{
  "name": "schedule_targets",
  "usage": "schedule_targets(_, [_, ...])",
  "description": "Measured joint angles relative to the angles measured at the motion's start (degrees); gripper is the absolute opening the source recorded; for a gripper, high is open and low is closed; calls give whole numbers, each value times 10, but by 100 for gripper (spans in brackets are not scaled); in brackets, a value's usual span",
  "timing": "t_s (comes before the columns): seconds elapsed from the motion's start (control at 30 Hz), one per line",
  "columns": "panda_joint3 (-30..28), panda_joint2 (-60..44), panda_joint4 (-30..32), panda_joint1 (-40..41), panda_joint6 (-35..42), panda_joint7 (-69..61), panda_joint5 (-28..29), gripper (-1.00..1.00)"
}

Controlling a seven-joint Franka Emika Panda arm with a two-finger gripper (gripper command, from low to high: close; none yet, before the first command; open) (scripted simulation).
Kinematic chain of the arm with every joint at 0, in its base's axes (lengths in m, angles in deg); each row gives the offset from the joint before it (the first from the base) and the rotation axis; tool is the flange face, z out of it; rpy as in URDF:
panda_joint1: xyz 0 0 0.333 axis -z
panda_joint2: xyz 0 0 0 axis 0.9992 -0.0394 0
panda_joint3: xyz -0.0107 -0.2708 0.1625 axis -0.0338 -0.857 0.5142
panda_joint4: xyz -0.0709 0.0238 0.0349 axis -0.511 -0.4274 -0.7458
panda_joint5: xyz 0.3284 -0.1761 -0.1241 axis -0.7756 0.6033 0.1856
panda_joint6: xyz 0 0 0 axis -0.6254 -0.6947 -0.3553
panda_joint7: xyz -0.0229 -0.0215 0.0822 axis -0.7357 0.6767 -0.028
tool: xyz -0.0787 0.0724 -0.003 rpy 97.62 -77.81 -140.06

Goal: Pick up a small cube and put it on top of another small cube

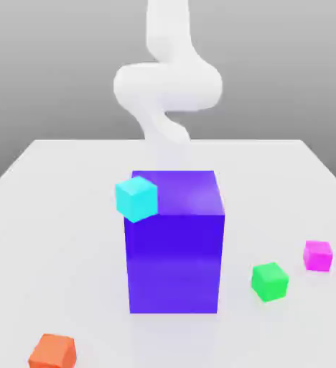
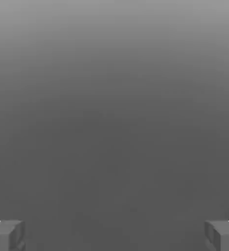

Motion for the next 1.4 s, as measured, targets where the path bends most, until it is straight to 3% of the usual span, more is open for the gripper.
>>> schedule_targets(0.53, [122,-321,144,-220,-183,-191,-28,0])
schedule_targets(0.77, [158,-466,202,-316,-264,-196,66,0])
schedule_targets(0.97, [71,-591,185,-390,-357,-131,162,0])
schedule_targets(1.0, [60,-603,182,-399,-367,-126,168,-100])
schedule_targets(1.23, [61,-603,182,-399,-366,-125,170,-100])
schedule_targets(1.4, [117,-512,203,-359,-296,-180,98,-100])
